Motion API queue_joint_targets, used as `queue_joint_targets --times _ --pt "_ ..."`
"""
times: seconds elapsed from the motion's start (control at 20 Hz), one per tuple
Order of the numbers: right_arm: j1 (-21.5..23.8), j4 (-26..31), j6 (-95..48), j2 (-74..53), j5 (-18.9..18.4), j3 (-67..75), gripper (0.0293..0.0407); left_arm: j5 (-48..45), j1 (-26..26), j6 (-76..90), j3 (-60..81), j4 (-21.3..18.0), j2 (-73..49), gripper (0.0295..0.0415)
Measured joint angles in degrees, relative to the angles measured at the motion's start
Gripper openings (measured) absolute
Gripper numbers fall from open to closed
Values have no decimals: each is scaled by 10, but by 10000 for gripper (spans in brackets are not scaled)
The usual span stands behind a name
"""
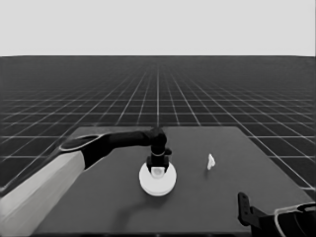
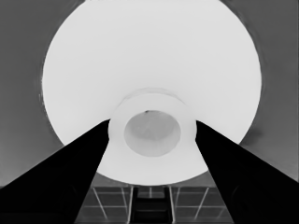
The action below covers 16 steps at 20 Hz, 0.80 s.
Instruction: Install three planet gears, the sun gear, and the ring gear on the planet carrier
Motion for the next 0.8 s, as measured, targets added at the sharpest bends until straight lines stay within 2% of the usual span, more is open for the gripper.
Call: queue_joint_targets --times 0.8 --pt "0 0 0 0 0 0 385 0 4 77 0 0 0 348"
